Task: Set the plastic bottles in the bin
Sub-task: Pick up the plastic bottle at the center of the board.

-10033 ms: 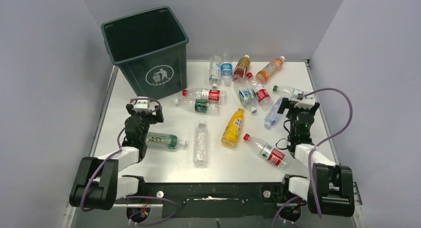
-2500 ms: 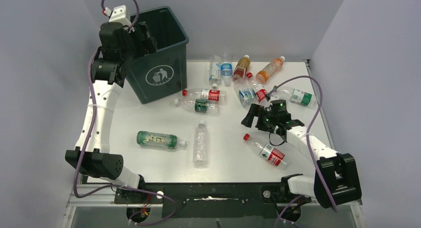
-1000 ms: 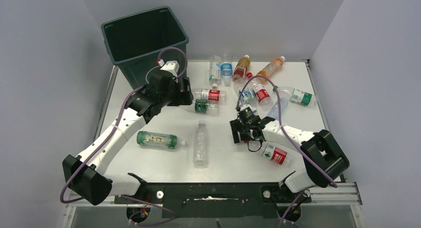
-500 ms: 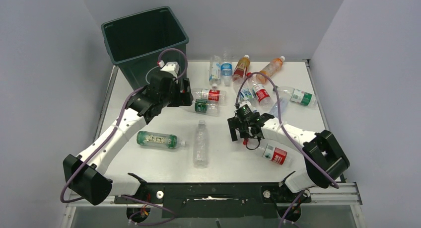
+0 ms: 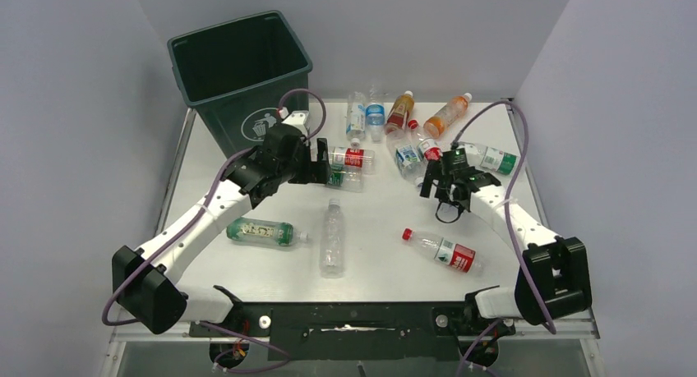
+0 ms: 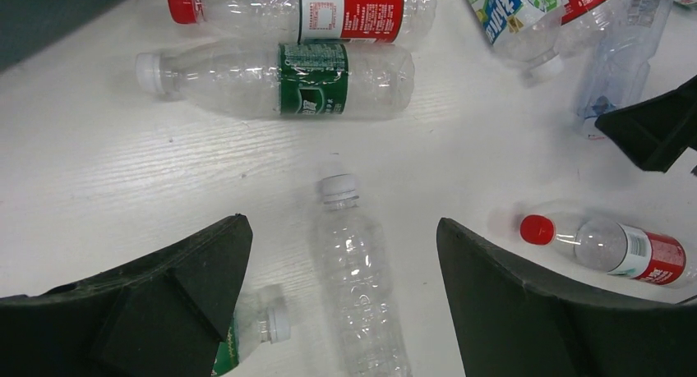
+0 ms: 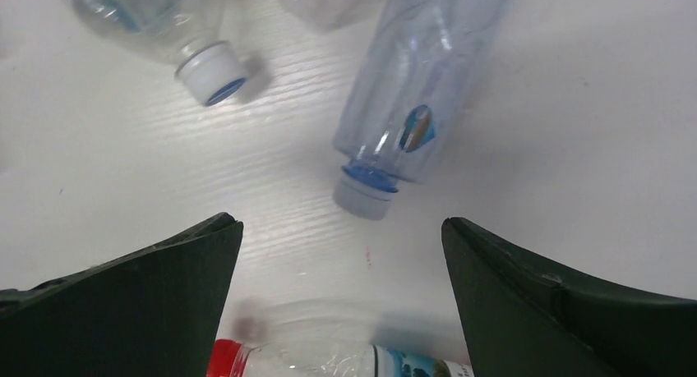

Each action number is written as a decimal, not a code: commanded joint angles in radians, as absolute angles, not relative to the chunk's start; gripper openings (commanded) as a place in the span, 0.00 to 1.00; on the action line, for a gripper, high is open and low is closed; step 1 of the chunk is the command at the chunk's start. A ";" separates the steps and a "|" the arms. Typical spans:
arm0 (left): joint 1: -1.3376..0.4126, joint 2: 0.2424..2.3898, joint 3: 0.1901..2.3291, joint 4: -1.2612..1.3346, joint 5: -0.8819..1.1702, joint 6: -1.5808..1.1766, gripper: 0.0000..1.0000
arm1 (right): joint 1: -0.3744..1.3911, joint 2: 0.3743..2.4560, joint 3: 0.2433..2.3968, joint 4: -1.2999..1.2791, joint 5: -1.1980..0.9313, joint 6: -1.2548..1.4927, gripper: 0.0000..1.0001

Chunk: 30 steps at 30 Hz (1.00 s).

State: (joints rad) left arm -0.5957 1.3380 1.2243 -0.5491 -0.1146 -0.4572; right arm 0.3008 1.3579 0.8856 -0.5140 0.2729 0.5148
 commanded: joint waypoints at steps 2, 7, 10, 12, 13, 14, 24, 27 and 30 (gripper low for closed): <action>-0.618 1.338 1.215 -0.480 -0.110 -0.470 0.84 | 0.173 1.341 0.924 -0.516 0.284 0.570 0.98; -0.630 1.346 1.203 -0.471 -0.106 -0.474 0.84 | 0.054 1.371 0.899 -0.444 0.191 0.575 0.98; -0.636 1.351 1.200 -0.468 -0.106 -0.473 0.84 | 0.021 1.394 0.891 -0.403 0.166 0.578 0.98; -0.636 1.354 1.199 -0.467 -0.107 -0.474 0.84 | 0.011 1.414 0.895 -0.383 0.154 0.578 0.99; -0.637 1.355 1.198 -0.466 -0.106 -0.474 0.84 | 0.010 1.430 0.897 -0.375 0.153 0.578 0.99; -0.639 1.356 1.197 -0.465 -0.107 -0.474 0.84 | 0.009 1.436 0.898 -0.364 0.150 0.580 0.99; -0.646 1.367 1.187 -0.458 -0.109 -0.473 0.84 | 0.014 1.527 0.848 -0.266 0.132 0.597 0.99; -0.647 1.375 1.183 -0.453 -0.107 -0.470 0.84 | 0.022 1.548 0.820 -0.233 0.129 0.608 0.97; -0.648 1.398 1.189 -0.460 -0.103 -0.467 0.84 | 0.024 1.552 0.785 -0.199 0.121 0.620 0.92</action>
State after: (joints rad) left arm -0.6422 1.3773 1.1786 -0.5140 -0.1146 -0.4675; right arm 0.0147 1.5520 0.8165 -0.2893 0.1314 0.5930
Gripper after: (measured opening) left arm 0.840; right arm 0.950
